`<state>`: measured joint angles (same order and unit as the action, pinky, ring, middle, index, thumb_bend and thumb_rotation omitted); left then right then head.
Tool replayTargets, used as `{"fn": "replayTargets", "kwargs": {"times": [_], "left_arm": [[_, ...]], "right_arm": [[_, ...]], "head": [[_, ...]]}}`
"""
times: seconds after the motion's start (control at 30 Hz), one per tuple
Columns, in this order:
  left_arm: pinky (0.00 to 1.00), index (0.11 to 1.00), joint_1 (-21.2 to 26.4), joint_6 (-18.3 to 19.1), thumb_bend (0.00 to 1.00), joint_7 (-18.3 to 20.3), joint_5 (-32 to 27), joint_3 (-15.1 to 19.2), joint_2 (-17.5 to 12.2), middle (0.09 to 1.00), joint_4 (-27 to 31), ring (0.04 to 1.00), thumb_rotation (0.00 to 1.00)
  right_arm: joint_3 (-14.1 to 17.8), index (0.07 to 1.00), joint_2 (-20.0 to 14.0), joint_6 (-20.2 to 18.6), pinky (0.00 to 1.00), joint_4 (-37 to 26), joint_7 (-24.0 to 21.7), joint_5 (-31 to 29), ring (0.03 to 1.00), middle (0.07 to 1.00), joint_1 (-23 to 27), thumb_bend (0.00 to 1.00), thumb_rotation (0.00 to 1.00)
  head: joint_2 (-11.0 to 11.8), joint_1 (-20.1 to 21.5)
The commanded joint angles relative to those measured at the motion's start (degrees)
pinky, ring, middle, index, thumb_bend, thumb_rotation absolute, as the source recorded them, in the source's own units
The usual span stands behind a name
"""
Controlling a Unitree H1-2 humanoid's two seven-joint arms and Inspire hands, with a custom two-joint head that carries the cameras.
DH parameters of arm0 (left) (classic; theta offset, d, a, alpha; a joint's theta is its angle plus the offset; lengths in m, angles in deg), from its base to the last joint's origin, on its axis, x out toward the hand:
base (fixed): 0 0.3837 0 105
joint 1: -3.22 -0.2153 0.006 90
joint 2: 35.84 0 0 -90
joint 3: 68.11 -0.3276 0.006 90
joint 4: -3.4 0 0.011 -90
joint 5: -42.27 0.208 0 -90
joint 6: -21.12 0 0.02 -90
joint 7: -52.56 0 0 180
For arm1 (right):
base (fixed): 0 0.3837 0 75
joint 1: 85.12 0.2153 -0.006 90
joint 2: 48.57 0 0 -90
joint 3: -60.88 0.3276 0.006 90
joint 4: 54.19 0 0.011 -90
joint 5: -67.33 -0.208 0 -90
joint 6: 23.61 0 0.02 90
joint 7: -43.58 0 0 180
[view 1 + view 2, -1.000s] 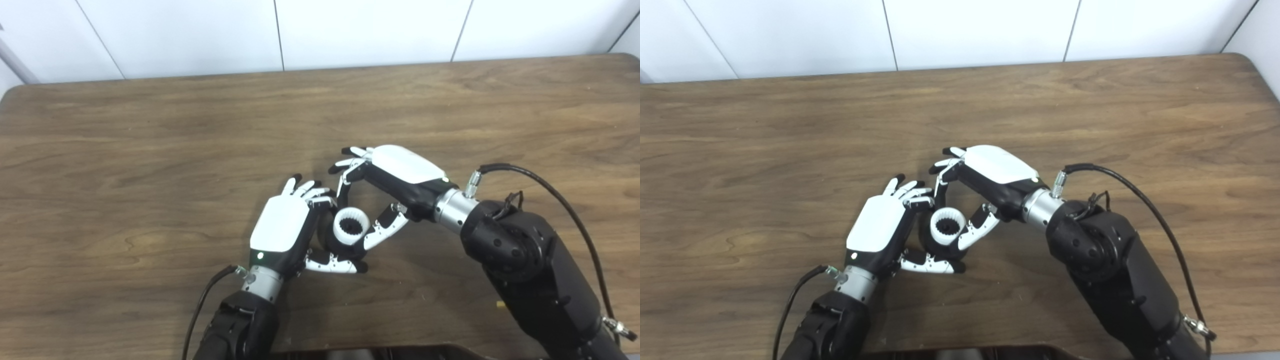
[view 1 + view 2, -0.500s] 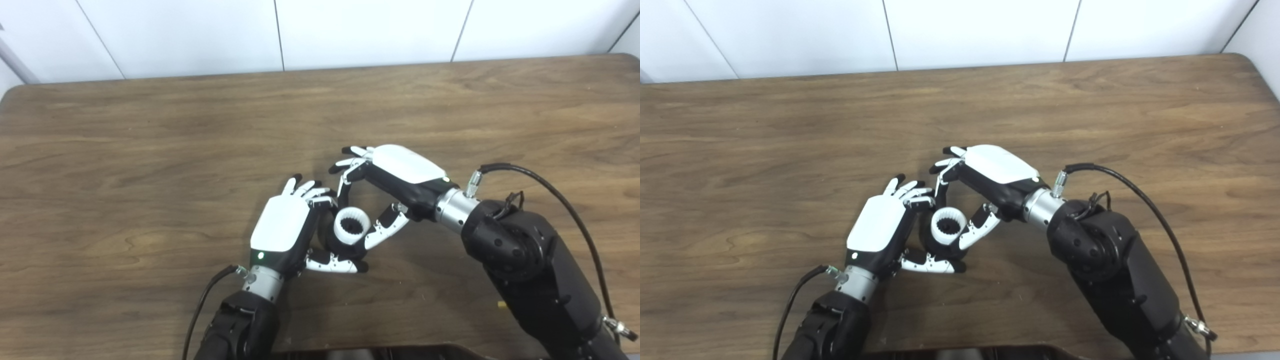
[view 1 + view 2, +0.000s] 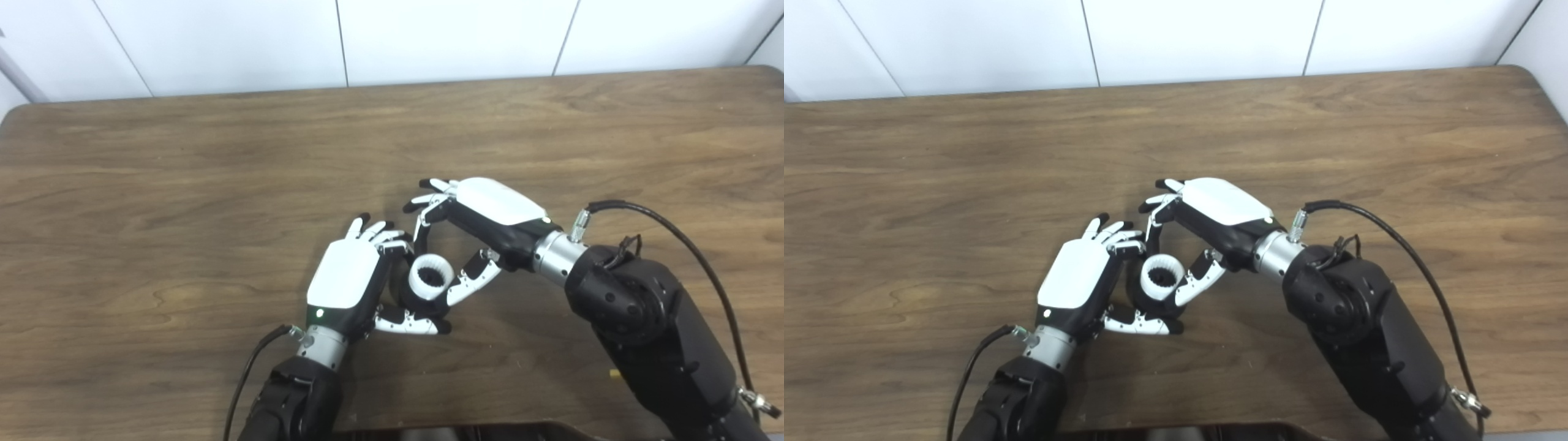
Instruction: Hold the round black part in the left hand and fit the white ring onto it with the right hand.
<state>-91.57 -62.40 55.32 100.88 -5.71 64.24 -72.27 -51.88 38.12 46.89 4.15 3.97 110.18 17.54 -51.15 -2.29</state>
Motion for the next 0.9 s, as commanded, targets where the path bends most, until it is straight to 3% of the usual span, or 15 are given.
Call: {"fn": "replayTargets", "kwargs": {"times": [0.0, 0.87], "left_arm": [[1.0, 0.483, 0.7, 0.06, 0.53, 0.29, 1.01, -0.48, 0.47, 0.793, -0.42, 0.894, 0.06], [1.0, 0.483, 0.68, 0.18, 0.53, 0.18, 1.16, -0.48, 0.91, 0.791, -0.63, 0.896, 0.06]], "right_arm": [[0.71, 0.482, -0.19, 2.17, 1.0, -0.39, 1.79, -0.24, 0.987, 0.861, 0.79, 0.52, 0.13], [0.8, 0.483, 0.19, 2.6, 1.0, 0.08, 1.66, 0.12, 0.991, 0.862, 0.63, 0.52, 0.13]], "head": [[0.08, -0.14], [0.1, -0.39]]}}
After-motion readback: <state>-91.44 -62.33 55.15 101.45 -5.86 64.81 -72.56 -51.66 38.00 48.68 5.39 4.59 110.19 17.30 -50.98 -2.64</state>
